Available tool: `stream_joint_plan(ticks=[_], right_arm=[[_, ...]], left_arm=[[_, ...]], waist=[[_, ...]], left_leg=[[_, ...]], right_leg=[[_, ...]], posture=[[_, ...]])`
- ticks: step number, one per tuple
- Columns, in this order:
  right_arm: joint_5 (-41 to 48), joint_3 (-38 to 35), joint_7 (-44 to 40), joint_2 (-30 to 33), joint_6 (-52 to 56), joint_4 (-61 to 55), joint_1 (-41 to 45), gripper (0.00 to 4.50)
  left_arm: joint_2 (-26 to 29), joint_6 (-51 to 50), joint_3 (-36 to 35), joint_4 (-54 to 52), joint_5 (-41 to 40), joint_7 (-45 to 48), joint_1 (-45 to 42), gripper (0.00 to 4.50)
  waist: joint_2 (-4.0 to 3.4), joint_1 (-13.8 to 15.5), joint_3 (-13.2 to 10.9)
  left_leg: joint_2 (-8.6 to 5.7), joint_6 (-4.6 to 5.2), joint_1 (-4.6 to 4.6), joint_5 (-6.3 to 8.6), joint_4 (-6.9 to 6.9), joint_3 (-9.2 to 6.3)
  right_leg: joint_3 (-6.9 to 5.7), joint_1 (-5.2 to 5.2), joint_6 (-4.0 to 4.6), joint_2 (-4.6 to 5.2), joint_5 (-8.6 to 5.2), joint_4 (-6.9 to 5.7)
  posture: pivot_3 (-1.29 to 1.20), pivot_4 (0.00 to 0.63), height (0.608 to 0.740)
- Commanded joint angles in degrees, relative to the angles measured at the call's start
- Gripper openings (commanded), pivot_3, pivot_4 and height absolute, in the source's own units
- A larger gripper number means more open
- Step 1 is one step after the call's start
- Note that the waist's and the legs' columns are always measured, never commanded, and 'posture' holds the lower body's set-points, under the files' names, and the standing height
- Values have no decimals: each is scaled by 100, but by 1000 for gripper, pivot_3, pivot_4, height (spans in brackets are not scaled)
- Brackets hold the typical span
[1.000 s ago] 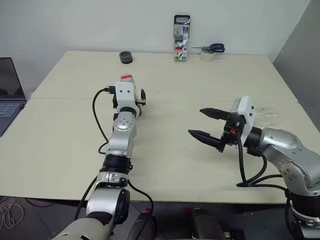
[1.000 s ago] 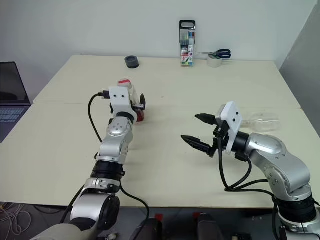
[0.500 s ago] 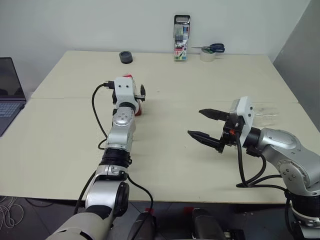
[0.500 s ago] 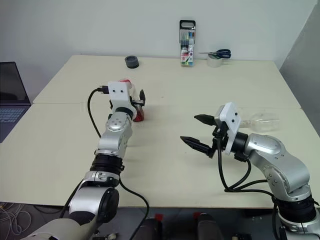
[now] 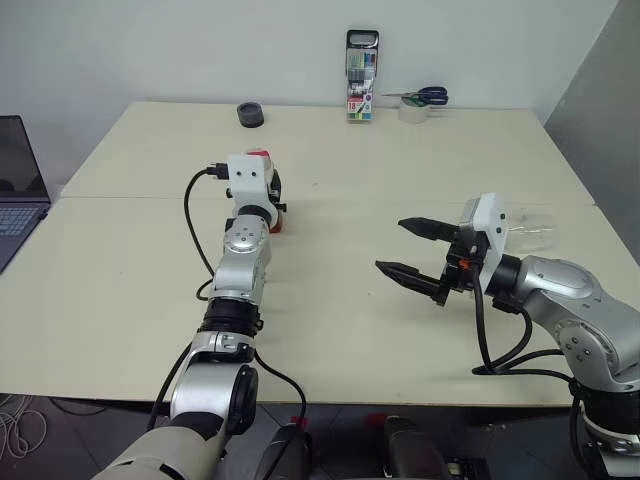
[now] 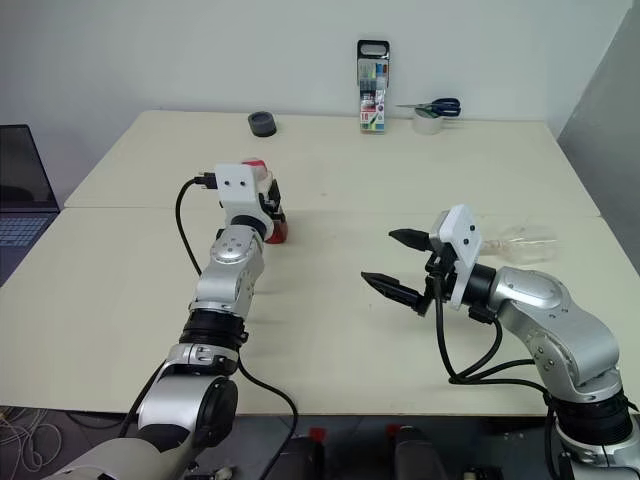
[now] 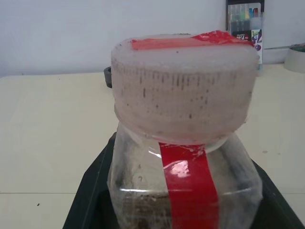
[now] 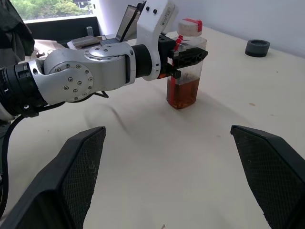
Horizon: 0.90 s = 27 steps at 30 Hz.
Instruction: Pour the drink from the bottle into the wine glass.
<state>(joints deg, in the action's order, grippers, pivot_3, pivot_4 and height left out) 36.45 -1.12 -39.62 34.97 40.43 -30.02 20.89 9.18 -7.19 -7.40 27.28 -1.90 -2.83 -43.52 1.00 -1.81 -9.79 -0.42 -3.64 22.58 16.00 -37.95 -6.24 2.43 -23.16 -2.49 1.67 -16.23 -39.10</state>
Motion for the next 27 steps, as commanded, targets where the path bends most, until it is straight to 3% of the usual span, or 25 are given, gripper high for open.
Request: stream_joint_plan(ticks=[1,8,12,16,21,27], right_arm=[[-28,-111,100,-36,-127,-106,83,4500],[187,-448,412,11,31,-450,-41,4500],[290,-585,865,58,417,-829,-47,4500],[385,-482,1371,-49,898,-973,347,4500],[175,-126,1679,-285,959,-885,763,4500],[-35,369,1706,-482,910,-811,916,4500]], left_arm=[[135,23,-53,-457,-197,392,237,1814],[421,-628,704,-1160,-750,2616,546,1788],[632,-947,1022,-1499,-1565,4601,476,1782],[843,-874,1484,-1596,-1870,6189,316,1769],[886,-581,1798,-1421,-1832,7147,148,1769],[819,-187,1844,-1098,-1648,7377,16,1769]], waist=[[0,-1,0],[0,44,0],[0,56,0],[-2,11,-1],[-2,-53,-1],[-2,-56,-1]], left_leg=[[0,-1,0,-1,0,0],[-5,-4,3,-3,-1,-4],[-8,-4,7,-2,-4,-6],[-6,-4,8,-3,-3,-4],[9,14,4,8,1,-4],[7,18,5,10,-1,-6]], right_leg=[[0,0,0,0,0,0],[-4,1,0,3,0,1],[-6,3,0,7,0,2],[-5,0,0,4,0,1],[-3,-3,1,-14,0,0],[-2,-3,1,-13,0,0]], posture=[[0,150,740],[0,150,740],[0,150,740],[0,150,740],[0,150,740],[0,150,740]])
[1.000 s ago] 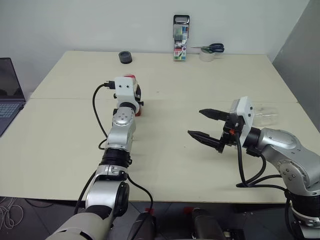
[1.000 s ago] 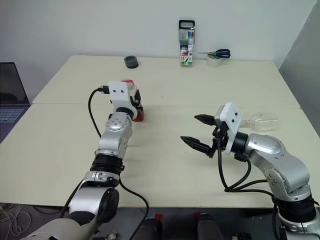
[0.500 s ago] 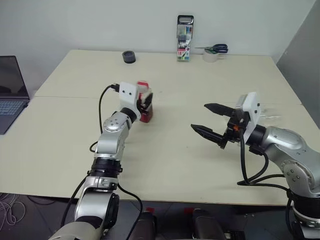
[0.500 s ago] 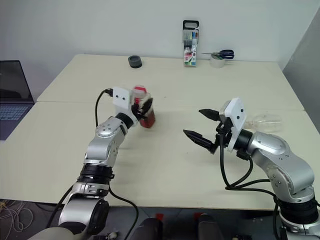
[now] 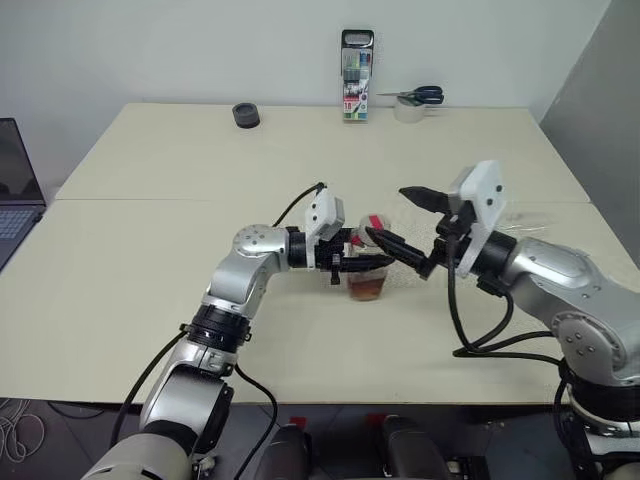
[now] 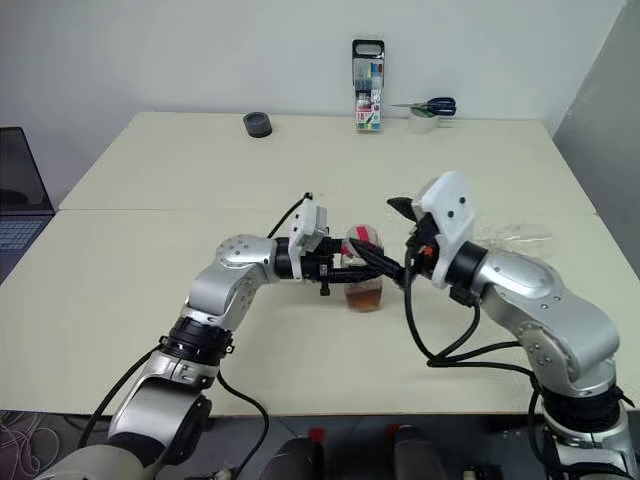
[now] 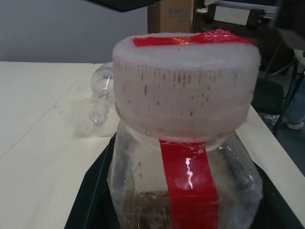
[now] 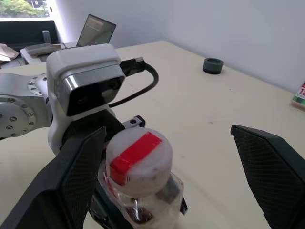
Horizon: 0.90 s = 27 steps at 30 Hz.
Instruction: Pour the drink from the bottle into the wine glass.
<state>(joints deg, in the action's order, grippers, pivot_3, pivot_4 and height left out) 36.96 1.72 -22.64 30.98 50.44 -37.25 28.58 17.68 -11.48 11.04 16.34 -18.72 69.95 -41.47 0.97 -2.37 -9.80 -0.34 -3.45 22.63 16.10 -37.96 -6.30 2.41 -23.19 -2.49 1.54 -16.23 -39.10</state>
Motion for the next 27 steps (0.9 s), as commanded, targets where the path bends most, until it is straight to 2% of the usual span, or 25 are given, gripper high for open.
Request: stream_joint_plan(ticks=[1,8,18,21,26,27], right_arm=[[-99,121,14,-116,-100,-78,167,4500],[-129,310,20,-327,-68,16,137,4500],[-605,417,123,-588,-349,294,21,4500],[-655,405,90,-673,-414,332,9,3848],[-636,372,-81,-748,-552,392,42,2081],[-627,381,-168,-722,-577,419,49,1869]], left_arm=[[-40,281,-12,34,52,100,-201,1769],[-69,429,-112,182,112,36,-221,1768],[-25,476,-129,93,107,13,-120,1768],[-9,458,-126,53,105,10,-103,1768],[6,375,-117,-87,69,5,-82,1768],[14,372,-117,-99,67,5,-73,1768]], waist=[[0,1,0],[0,2,0],[0,1,0],[0,0,0],[0,-1,0],[0,-1,0]], left_leg=[[-1,0,2,0,0,-1],[-2,0,2,0,-1,-2],[-2,0,2,0,-1,-2],[-2,0,1,0,0,-2],[-2,0,2,0,0,-2],[-2,0,2,0,-1,-2]], right_leg=[[0,-1,0,0,0,0],[-1,-1,0,3,0,0],[-1,-2,0,3,0,-1],[-1,-2,0,3,0,-1],[-1,-2,0,3,0,-1],[-1,-2,0,3,0,-1]], posture=[[0,150,740],[0,150,740],[0,150,740],[0,150,740],[0,150,740],[0,150,740]])
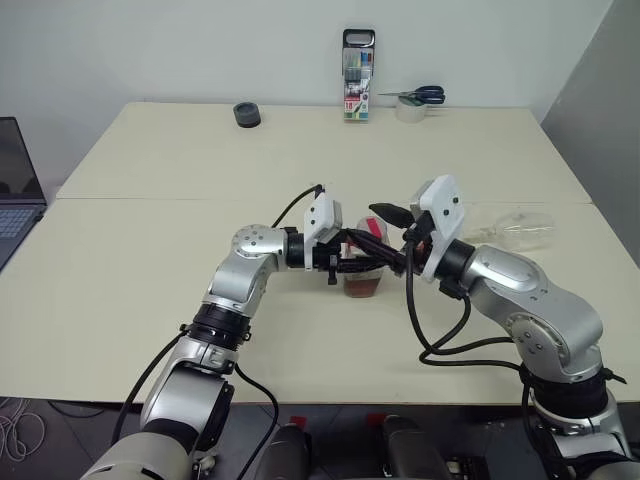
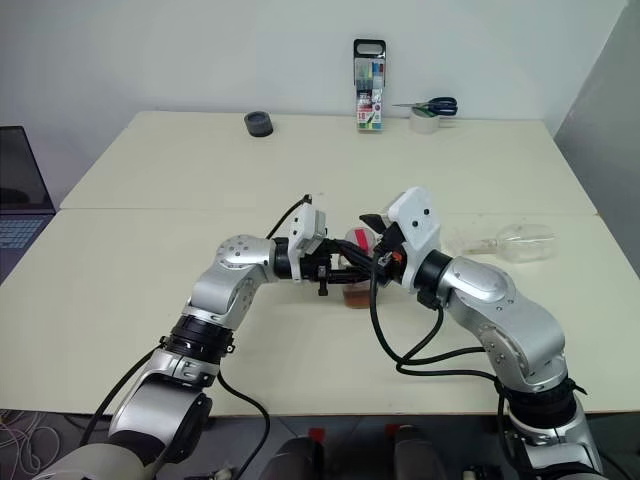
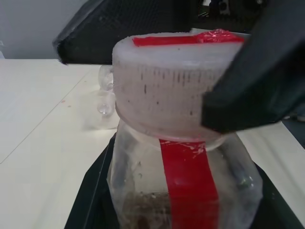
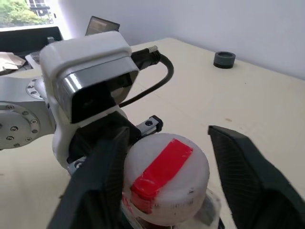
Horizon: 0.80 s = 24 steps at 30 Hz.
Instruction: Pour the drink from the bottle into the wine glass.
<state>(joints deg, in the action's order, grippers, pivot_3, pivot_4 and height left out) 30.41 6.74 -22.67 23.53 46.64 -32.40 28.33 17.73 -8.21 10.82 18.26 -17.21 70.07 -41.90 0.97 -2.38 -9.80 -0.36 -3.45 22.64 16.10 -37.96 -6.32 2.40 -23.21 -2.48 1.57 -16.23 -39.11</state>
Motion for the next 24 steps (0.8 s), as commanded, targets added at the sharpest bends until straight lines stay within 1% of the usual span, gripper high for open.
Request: stream_joint_plan(ticks=[1,3,4,7,8,11,14,16,18,19,20,23,24], right_arm=[[32,-103,-296,67,-254,-20,82,1891],[26,-56,-567,147,-395,97,118,1891],[48,-28,-873,227,-541,263,188,1891],[29,140,-2117,708,-959,979,538,1891],[-86,279,-2694,954,-1163,1399,792,1891],[-351,544,-3719,1338,-1656,2265,1328,1891],[-575,673,-4339,1449,-1942,3249,2175,1891],[-586,634,-4457,1505,-1875,3455,2337,1891],[-513,438,-4272,1497,-1756,3389,2254,2633],[-483,349,-4192,1511,-1699,3298,2189,2865],[-467,292,-4149,1520,-1662,3232,2146,3209],[-261,-181,-3591,1596,-1296,2389,1684,4303],[-75,-444,-3246,1578,-997,1877,1434,4500]], left_arm=[[18,34,-97,-317,-90,-8,-16,1768],[33,11,-104,-352,-108,-6,-3,1767],[43,-29,-104,-382,-129,3,1,1767],[42,-112,-97,-454,-200,64,-18,1766],[40,-122,-87,-457,-217,114,-48,1766],[22,-157,-66,-479,-213,184,-97,1765],[-24,-176,-75,-425,-187,161,-233,1764],[-44,-163,-83,-403,-169,109,-252,1764],[-47,-150,-97,-394,-148,35,-233,1763],[-49,-161,-109,-398,-144,-9,-225,1762],[-50,-173,-116,-404,-144,-38,-219,1762],[-84,-128,-165,-336,-104,-190,-221,1762],[-107,-107,-179,-294,-94,-236,-229,1762]], waist=[[0,0,0],[0,-1,0],[0,-1,0],[-3,-3,-2],[-2,-6,-2],[-3,-33,-2],[-4,-75,-5],[-4,-78,-5],[-4,-67,-4],[-4,-65,-4],[-4,-63,-5],[-4,-34,-5],[-4,-28,-5]], left_leg=[[0,0,0,0,0,0],[0,0,0,0,0,0],[0,0,-1,0,0,0],[-1,0,-1,0,-1,2],[-2,1,-1,0,-2,3],[0,1,-4,1,-1,3],[1,1,-3,1,1,3],[1,1,-2,0,-1,1],[0,0,-1,0,0,-3],[-3,-1,-1,0,0,-3],[-6,-1,3,-1,0,-3],[-11,-18,15,-10,-5,-3],[-11,-19,18,-11,-4,-4]], right_leg=[[0,0,0,0,0,0],[0,0,0,0,0,0],[0,0,0,0,0,0],[1,0,0,0,0,0],[1,0,0,0,0,0],[0,1,0,-2,0,1],[-1,1,0,-3,0,2],[-1,-1,0,-2,0,1],[-4,-1,1,2,0,2],[-4,0,1,5,0,2],[-3,-1,1,10,0,2],[-3,-9,1,23,1,3],[-4,-9,1,24,0,5]], posture=[[0,150,740],[0,150,740],[0,150,740],[0,150,740],[0,150,740],[0,150,740],[0,150,740],[0,150,740],[0,150,740],[0,150,740],[0,150,740],[0,150,740],[0,150,740]])
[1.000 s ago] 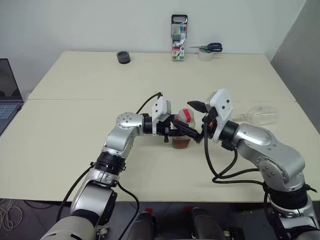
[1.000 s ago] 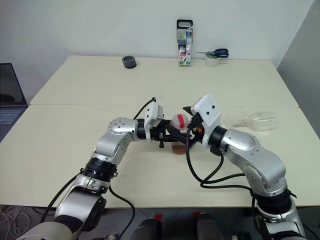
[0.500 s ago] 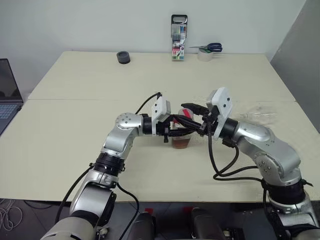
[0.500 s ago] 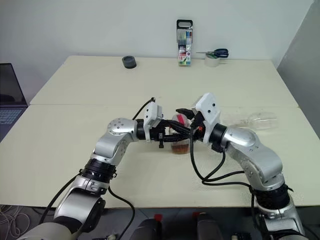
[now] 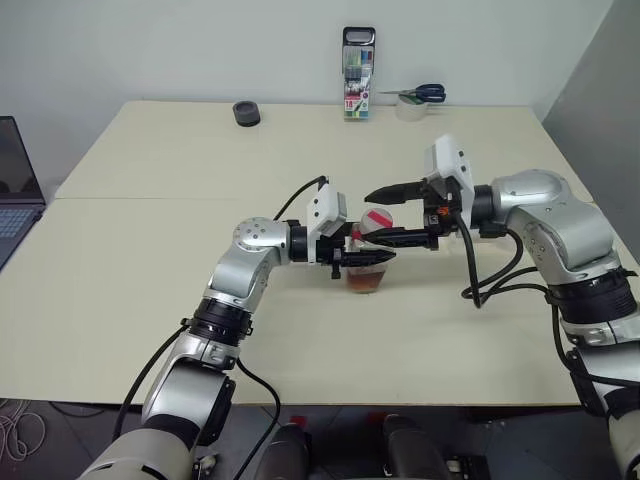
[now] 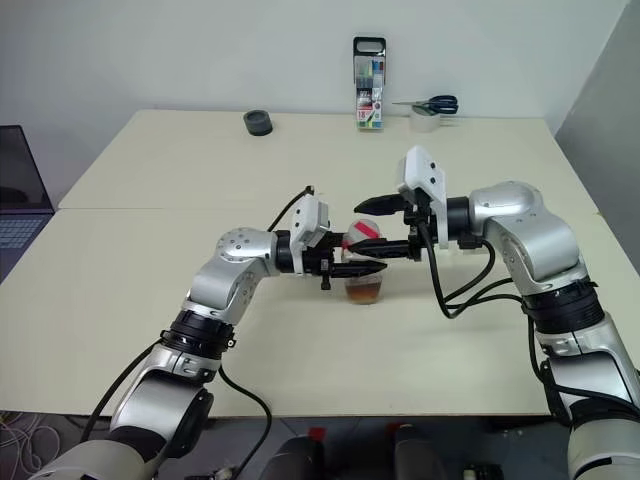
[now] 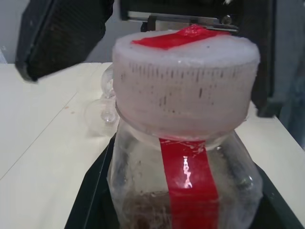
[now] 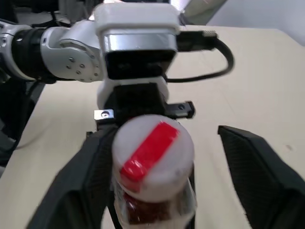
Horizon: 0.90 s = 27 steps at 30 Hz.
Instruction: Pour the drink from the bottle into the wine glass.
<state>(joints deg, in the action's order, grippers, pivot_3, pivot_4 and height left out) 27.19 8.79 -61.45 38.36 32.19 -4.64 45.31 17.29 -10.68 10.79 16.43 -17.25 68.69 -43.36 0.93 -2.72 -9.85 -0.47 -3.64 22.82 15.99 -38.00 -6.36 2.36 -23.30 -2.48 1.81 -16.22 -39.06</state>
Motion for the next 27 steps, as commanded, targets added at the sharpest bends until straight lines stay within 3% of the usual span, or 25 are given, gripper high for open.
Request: stream_joint_plan(ticks=[1,6,12,18,27], right_arm=[[404,-871,969,32,716,-1367,-502,4500],[403,-1271,2737,-624,1455,-2968,-1483,4500],[-253,-723,4319,-1668,1585,-3642,-1894,4500],[-826,-52,4983,-2175,1525,-3629,-1980,4500],[-1450,67,5679,-2864,1215,-3282,-1955,4500]], left_arm=[[-84,159,-188,-69,-83,-144,-94,1762],[-166,243,-203,118,-11,-281,-171,1761],[-243,389,-179,370,96,-334,-306,1761],[-270,507,-161,565,213,-336,-415,1761],[-283,497,-161,567,256,-355,-402,1761]], waist=[[0,20,0],[0,50,0],[-1,45,1],[-2,40,1],[-2,6,1]], left_leg=[[0,0,0,0,-1,3],[1,4,0,2,1,3],[4,17,-7,9,-4,3],[3,1,-8,0,-3,3],[3,1,-7,0,0,2]], right_leg=[[2,-1,0,1,0,0],[3,-1,0,-5,0,-2],[4,-2,0,-16,0,-18],[4,-1,0,-16,0,-15],[4,-1,0,-16,0,-13]], posture=[[0,150,740],[0,150,740],[0,150,740],[0,150,740],[0,150,740]])
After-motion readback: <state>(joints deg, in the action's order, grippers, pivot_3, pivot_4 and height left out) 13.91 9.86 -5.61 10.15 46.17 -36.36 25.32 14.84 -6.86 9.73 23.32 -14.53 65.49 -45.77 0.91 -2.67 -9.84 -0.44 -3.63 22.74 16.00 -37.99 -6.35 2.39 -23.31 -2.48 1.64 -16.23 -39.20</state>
